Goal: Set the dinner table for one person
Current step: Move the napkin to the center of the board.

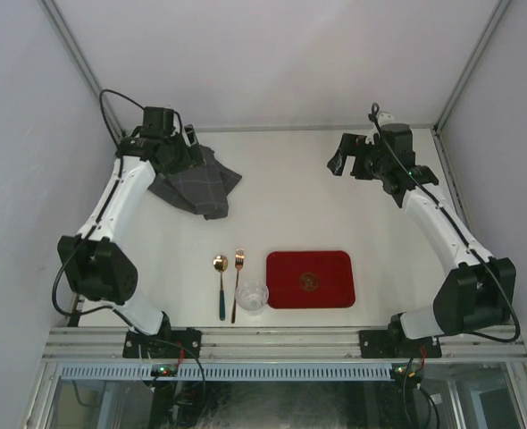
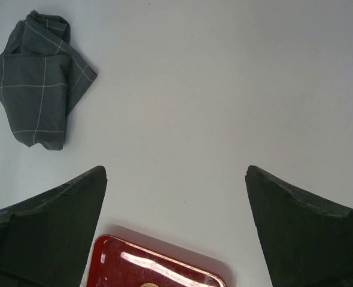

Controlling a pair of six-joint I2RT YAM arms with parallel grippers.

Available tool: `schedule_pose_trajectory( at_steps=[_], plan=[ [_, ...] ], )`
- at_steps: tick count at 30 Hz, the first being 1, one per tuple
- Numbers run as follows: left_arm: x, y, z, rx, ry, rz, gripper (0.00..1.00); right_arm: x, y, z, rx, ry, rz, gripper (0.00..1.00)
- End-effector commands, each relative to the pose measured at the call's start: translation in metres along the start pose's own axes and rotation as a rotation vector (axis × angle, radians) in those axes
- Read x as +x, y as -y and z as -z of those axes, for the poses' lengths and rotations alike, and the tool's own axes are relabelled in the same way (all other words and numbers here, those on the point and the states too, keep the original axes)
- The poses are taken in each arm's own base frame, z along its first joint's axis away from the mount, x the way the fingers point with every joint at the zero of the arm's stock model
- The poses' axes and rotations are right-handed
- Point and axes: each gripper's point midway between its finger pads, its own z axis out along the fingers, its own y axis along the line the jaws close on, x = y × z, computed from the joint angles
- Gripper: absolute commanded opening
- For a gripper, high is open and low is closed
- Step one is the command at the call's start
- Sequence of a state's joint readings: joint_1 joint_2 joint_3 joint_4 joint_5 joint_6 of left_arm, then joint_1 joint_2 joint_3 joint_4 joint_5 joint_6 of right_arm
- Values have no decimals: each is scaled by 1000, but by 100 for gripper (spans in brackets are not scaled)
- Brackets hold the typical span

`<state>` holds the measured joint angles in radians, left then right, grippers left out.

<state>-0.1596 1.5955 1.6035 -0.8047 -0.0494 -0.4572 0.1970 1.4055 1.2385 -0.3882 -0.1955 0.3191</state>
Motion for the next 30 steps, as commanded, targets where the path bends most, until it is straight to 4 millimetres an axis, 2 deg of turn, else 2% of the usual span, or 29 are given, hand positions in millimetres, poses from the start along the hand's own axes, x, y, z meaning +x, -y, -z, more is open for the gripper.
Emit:
schedule_pose_trajectory(
  at_steps=[1, 4, 7, 12, 19, 22, 30],
  plan=[
    [15, 3, -20, -26, -83, 3, 82, -18, -25, -13, -124, 25, 23, 99],
    [24, 3, -35, -48, -116, -10, 81, -10, -40, -27, -199, -31, 21, 99],
    [31, -1, -40, -69, -136, -14, 80, -5, -65, -40, -290, -84, 40, 99],
    [27, -10, -31, -107, -95, -16, 81, 4, -116, -64, -384, -160, 113, 98],
    [27, -15, -22, -103, -78, -11, 81, 24, -167, -100, -500, -252, 116, 96],
    [28, -16, -21, -89, -76, -2, 81, 37, -186, -113, -542, -292, 134, 96],
    [32, -22, -15, -84, -70, 12, 81, 88, -229, -145, -634, -415, 170, 95]
  ],
)
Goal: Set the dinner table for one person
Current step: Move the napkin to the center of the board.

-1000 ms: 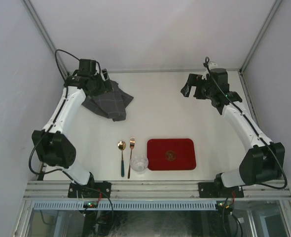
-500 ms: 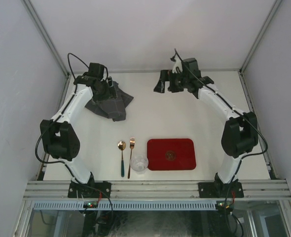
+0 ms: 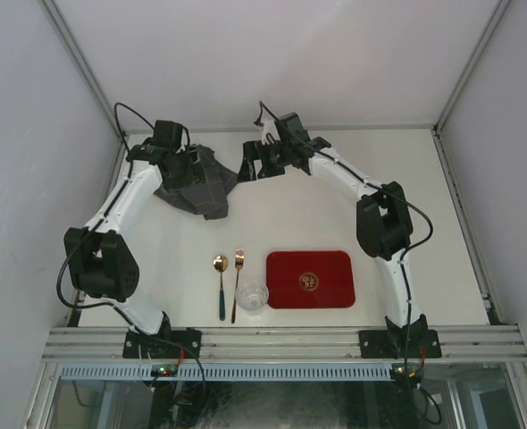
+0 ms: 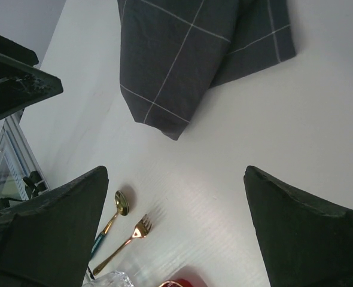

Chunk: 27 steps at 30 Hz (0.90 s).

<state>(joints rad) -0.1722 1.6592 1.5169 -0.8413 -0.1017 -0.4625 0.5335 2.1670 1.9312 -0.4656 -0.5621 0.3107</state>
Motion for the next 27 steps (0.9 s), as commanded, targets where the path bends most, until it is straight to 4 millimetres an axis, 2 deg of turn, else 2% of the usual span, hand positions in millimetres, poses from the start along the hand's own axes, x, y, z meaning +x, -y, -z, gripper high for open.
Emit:
schedule_pose_trajectory(
  at_steps=[1, 8, 13, 18, 27],
  plan=[
    [-14, 2, 22, 42, 78, 34, 81, 2, -34, -24, -106, -29, 47, 95],
    [-13, 0, 32, 56, 97, 41, 80, 31, -52, -70, -211, -113, 37, 94],
    [-10, -1, 35, 58, 98, 43, 80, 49, -61, -93, -236, -155, 29, 93],
    [-8, -3, 39, 59, 104, 44, 80, 58, -52, -108, -202, -168, 21, 93],
    [-5, -6, 40, 53, 103, 35, 80, 65, -29, -119, -137, -182, 8, 93]
  ],
)
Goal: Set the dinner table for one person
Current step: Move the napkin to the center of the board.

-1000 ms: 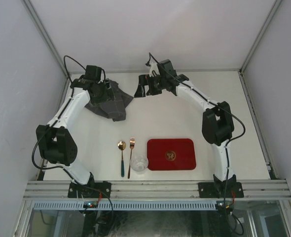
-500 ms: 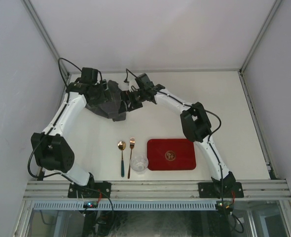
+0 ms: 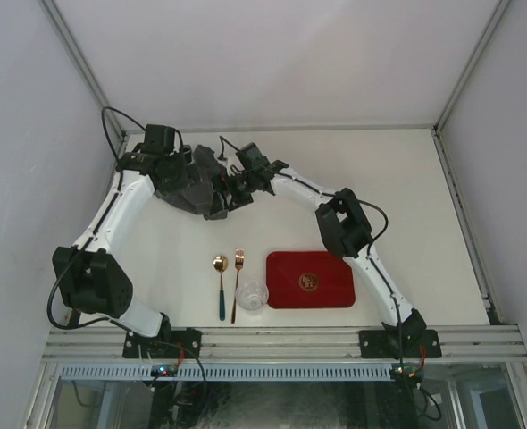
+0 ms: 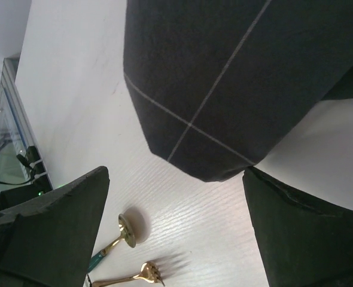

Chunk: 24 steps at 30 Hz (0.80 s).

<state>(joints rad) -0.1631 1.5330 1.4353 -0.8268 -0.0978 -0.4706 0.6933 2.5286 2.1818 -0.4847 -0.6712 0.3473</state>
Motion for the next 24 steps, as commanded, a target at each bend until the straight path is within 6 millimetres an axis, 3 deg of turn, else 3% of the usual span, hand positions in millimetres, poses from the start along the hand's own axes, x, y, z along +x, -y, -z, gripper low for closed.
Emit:
schedule_pose_trajectory(
  at_steps=[1, 9, 15, 20, 24],
  plan=[
    [-9, 2, 12, 28, 49, 12, 79, -20, 3, 5, 41, 51, 30, 93],
    [-12, 4, 11, 32, 51, 13, 79, -31, 20, 13, 131, 85, 60, 96],
    [-10, 2, 11, 22, 42, 7, 79, -38, 27, -2, 89, 96, 39, 94],
    [-8, -1, 11, 10, 36, 1, 79, -43, 19, -10, 22, 119, 20, 90],
    [-8, -4, 13, -1, 39, -1, 79, -40, 22, -14, 13, 113, 18, 84]
  ],
)
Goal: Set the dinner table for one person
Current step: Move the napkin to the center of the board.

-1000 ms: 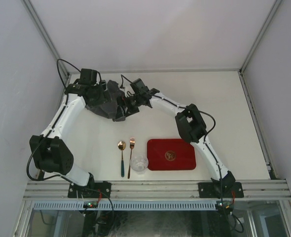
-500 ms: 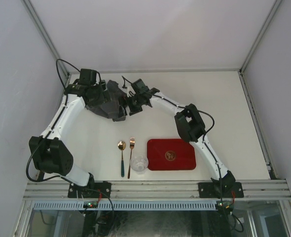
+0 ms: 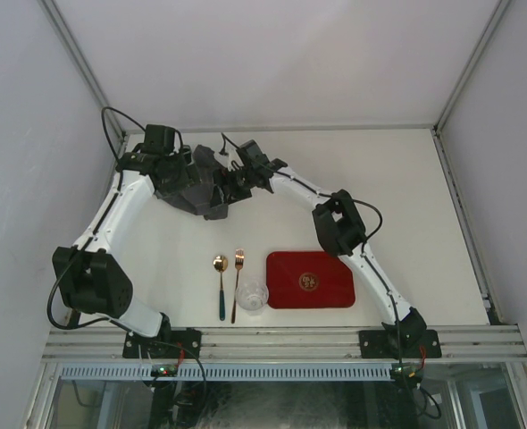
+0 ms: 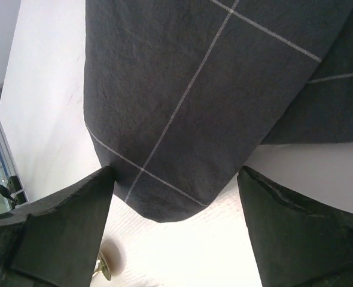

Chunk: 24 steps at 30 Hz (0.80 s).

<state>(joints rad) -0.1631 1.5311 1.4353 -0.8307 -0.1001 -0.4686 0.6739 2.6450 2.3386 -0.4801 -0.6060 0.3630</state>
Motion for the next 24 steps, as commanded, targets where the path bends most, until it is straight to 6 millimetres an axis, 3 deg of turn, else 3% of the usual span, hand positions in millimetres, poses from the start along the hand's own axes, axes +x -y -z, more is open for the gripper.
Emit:
schedule_pose_trajectory(
  at_steps=[1, 4, 7, 8, 11, 16, 24],
  plan=[
    [-8, -4, 12, -1, 42, -1, 79, -14, -7, -1, -45, 42, 13, 81],
    [-8, -4, 12, -5, 41, -3, 78, -12, -6, -2, -50, 36, 8, 66],
    [-6, -4, 10, -5, 34, -3, 72, -12, -7, -1, -55, 31, 12, 37],
    [-6, -4, 9, -2, 34, -4, 67, -11, -6, 0, -45, 28, 11, 24],
    [-4, -2, 6, 5, 24, -3, 46, -10, -1, 4, -11, 19, 15, 2],
    [0, 1, -3, 16, 0, 1, 3, -8, 2, 18, 81, 1, 57, 0],
    [1, 4, -9, 27, -3, 6, 0, -18, 0, 63, 243, 21, 133, 0]
  ],
)
